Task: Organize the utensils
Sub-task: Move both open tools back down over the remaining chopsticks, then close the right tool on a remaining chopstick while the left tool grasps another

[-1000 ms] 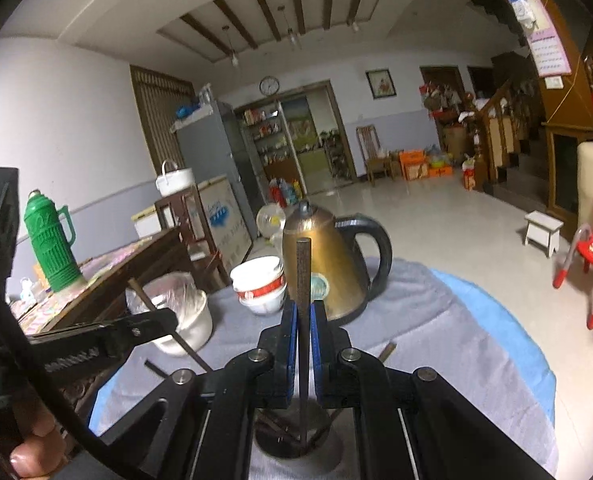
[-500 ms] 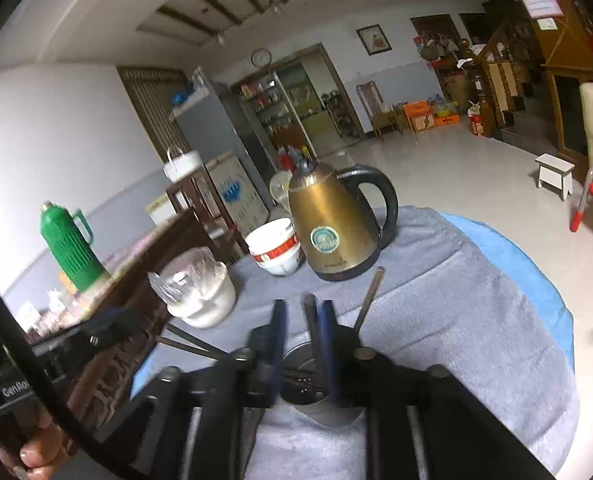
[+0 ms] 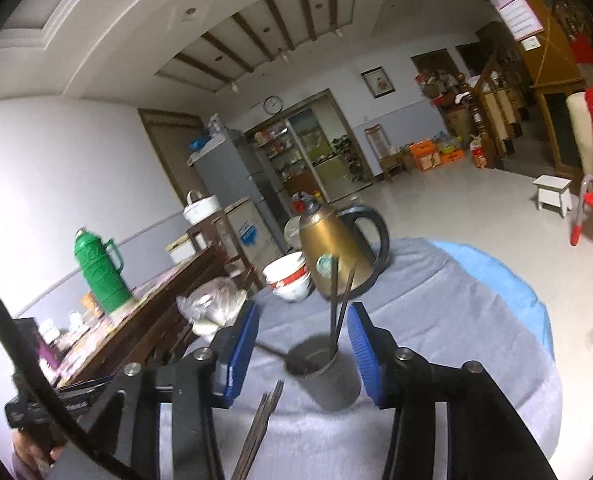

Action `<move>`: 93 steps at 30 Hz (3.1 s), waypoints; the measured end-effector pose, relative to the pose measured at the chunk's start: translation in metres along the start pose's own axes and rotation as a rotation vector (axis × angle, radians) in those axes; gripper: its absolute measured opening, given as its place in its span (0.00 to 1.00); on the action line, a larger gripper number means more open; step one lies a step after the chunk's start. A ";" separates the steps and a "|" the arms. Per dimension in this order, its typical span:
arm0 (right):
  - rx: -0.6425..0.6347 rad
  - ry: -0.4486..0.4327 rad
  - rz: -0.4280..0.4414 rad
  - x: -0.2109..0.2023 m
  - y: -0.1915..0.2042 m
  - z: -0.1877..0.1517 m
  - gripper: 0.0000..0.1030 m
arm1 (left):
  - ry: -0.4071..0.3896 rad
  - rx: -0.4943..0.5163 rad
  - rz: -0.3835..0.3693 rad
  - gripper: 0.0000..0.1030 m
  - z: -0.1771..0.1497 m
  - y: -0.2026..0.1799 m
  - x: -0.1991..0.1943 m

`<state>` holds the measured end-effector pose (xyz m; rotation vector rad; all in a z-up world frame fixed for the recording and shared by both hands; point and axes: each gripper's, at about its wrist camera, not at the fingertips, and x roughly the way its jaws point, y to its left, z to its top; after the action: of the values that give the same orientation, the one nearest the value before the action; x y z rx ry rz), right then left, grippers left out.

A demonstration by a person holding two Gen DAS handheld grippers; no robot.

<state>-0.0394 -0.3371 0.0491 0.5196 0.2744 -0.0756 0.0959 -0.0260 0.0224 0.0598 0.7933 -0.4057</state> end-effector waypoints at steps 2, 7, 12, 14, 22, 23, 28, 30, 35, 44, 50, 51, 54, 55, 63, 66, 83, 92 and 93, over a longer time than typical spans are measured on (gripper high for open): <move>-0.008 0.041 0.014 0.004 0.002 -0.016 0.44 | 0.036 -0.010 0.053 0.56 -0.016 0.009 0.011; -0.013 0.180 0.029 0.030 0.008 -0.059 0.40 | 0.146 -0.038 0.090 0.56 -0.053 0.021 0.037; 0.012 0.318 0.051 0.058 0.010 -0.099 0.38 | 0.230 -0.035 0.079 0.56 -0.082 0.018 0.056; 0.000 0.391 0.040 0.072 0.013 -0.114 0.38 | 0.247 -0.025 0.073 0.56 -0.090 0.016 0.061; -0.049 0.645 0.071 0.134 0.041 -0.159 0.28 | 0.273 -0.080 0.072 0.56 -0.105 0.036 0.066; -0.043 0.676 0.076 0.144 0.045 -0.165 0.28 | 0.273 -0.082 0.070 0.56 -0.105 0.037 0.065; -0.075 0.759 0.076 0.169 0.067 -0.189 0.28 | 0.276 -0.098 0.065 0.56 -0.109 0.045 0.064; -0.081 0.785 0.062 0.175 0.073 -0.194 0.28 | 0.279 -0.108 0.064 0.56 -0.110 0.048 0.065; -0.105 0.818 0.021 0.190 0.081 -0.208 0.29 | 0.282 -0.116 0.057 0.56 -0.110 0.050 0.067; -0.187 0.801 0.000 0.182 0.076 -0.207 0.15 | 0.302 -0.100 0.052 0.56 -0.109 0.045 0.070; -0.101 0.807 0.003 0.163 0.043 -0.197 0.15 | 0.320 -0.068 0.035 0.56 -0.109 0.030 0.075; -0.082 0.811 0.008 0.160 0.038 -0.196 0.16 | 0.323 -0.062 0.033 0.56 -0.110 0.028 0.076; 0.000 0.817 0.022 0.150 0.018 -0.193 0.16 | 0.338 -0.040 0.023 0.56 -0.112 0.020 0.081; -0.002 0.808 0.014 0.147 0.015 -0.191 0.16 | 0.344 -0.035 0.019 0.56 -0.113 0.017 0.083; 0.025 0.777 0.067 0.139 0.014 -0.179 0.19 | 0.370 -0.007 0.027 0.56 -0.123 0.006 0.090; 0.019 0.780 0.067 0.141 0.018 -0.182 0.19 | 0.367 0.011 0.033 0.56 -0.126 0.003 0.089; -0.063 0.836 0.071 0.149 0.039 -0.200 0.19 | 0.390 -0.058 0.028 0.52 -0.140 0.027 0.092; -0.213 0.810 -0.010 0.150 0.055 -0.208 0.14 | 0.386 0.020 -0.035 0.52 -0.145 0.005 0.087; -0.216 0.812 -0.022 0.151 0.056 -0.207 0.14 | 0.391 0.022 -0.035 0.52 -0.147 0.003 0.087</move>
<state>0.0634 -0.1853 -0.1383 0.3093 1.0693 0.1498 0.0517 -0.0222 -0.1424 0.1496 1.1768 -0.4423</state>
